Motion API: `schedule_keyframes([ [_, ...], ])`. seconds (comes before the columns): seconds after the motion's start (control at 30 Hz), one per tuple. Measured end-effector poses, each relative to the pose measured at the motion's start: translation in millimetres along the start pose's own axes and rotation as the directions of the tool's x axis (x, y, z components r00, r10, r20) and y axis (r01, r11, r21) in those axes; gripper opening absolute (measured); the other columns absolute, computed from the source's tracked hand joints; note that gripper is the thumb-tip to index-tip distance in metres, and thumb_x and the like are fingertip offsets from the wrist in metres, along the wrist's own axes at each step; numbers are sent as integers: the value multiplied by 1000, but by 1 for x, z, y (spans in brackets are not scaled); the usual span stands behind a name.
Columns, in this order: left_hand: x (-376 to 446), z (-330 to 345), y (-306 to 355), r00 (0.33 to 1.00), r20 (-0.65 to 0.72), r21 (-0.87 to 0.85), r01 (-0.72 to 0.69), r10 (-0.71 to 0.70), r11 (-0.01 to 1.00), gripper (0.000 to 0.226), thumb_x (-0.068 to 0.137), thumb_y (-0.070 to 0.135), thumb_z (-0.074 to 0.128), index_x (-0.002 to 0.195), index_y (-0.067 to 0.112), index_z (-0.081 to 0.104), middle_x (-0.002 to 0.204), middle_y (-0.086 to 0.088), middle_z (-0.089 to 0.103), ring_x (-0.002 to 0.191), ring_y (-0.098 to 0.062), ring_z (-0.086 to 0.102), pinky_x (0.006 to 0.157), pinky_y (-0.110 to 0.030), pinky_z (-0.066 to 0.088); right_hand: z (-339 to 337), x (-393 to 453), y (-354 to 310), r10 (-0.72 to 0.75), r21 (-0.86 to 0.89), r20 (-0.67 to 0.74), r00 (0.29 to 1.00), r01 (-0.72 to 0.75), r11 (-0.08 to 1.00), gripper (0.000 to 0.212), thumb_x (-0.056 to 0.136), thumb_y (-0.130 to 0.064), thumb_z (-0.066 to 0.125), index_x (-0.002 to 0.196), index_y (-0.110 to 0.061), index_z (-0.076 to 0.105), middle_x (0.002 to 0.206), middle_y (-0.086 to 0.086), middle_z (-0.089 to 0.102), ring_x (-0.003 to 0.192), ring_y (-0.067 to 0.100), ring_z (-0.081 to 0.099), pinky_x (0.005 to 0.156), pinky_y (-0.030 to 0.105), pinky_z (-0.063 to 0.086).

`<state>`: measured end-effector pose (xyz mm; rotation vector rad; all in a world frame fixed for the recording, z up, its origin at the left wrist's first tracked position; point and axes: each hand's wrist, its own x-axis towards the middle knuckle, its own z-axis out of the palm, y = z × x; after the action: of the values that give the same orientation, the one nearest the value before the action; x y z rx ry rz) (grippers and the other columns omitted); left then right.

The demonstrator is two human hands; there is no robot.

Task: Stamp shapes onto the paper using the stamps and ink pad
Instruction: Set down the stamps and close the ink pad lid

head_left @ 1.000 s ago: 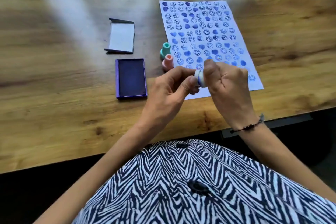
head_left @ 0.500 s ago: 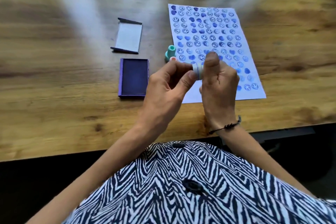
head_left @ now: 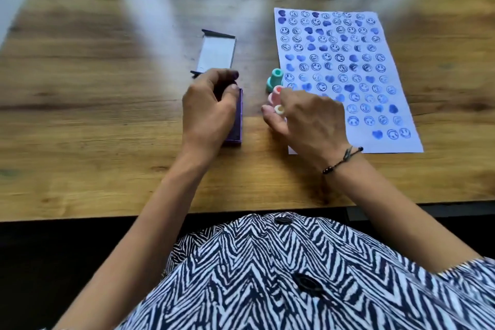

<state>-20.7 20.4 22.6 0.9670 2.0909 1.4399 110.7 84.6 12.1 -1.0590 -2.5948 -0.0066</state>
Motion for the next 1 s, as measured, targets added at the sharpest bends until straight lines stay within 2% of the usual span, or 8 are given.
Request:
schedule_keyframes([
  [0.1,31,-7,0,996,-17,264,-78,85,961,29,84,18,58,112,8,58,113,-12,64,99,-23,61,93,-30,45,5,-7,1,-12,13,47,999,11,1000,43,86,-52,48,106,-14,56,81,16,71,70,36,66,52,29,28],
  [0.3,85,6,0,993,103,773,-50,-48,632,76,77,42,66,127,-3,31,131,-27,41,123,-40,36,101,-41,33,-19,-4,2,141,74,-94,986,-135,988,53,80,-62,48,72,-9,50,46,12,45,44,35,56,48,24,24],
  [0.53,95,12,1,992,98,757,-22,-80,653,79,72,33,72,125,-5,28,127,-29,45,118,-42,42,94,-41,40,-36,26,2,264,277,-39,964,-243,929,41,86,-57,44,71,-19,41,59,7,50,58,28,46,56,30,30],
  [0.63,88,-3,5,994,93,576,-15,-48,817,77,72,36,67,127,0,29,123,-23,51,115,-37,48,92,-37,40,-39,46,-3,291,463,9,957,-262,847,33,89,-44,51,72,-17,45,59,1,48,58,20,45,57,30,30],
  [0.7,75,-14,10,995,77,322,-79,57,943,75,70,32,67,130,5,31,119,-16,56,105,-30,55,85,-30,43,-41,65,-11,290,676,216,932,-357,645,32,92,-43,45,80,-13,48,66,1,51,57,16,48,57,26,40],
  [0.83,39,-26,12,946,2,99,-322,324,941,75,70,24,69,131,3,30,120,-17,52,97,-22,55,80,-19,45,-45,92,-22,-37,743,669,743,-664,84,64,91,-60,16,105,-9,53,100,19,62,85,35,64,83,45,55],
  [0.9,30,-28,8,905,-35,148,-415,424,898,77,70,18,71,131,-4,30,116,-22,49,96,-20,51,81,-13,41,-43,97,-23,-220,696,703,677,-718,14,76,88,-64,12,126,-8,47,129,26,53,112,42,54,100,50,46],
  [1.0,24,-31,4,847,-45,193,-513,530,836,70,71,16,68,125,-14,34,109,-31,48,99,-9,40,79,-2,38,-43,98,-25,-376,721,670,641,-683,120,70,85,-60,38,132,-8,41,126,24,48,113,38,51,98,46,47],
])
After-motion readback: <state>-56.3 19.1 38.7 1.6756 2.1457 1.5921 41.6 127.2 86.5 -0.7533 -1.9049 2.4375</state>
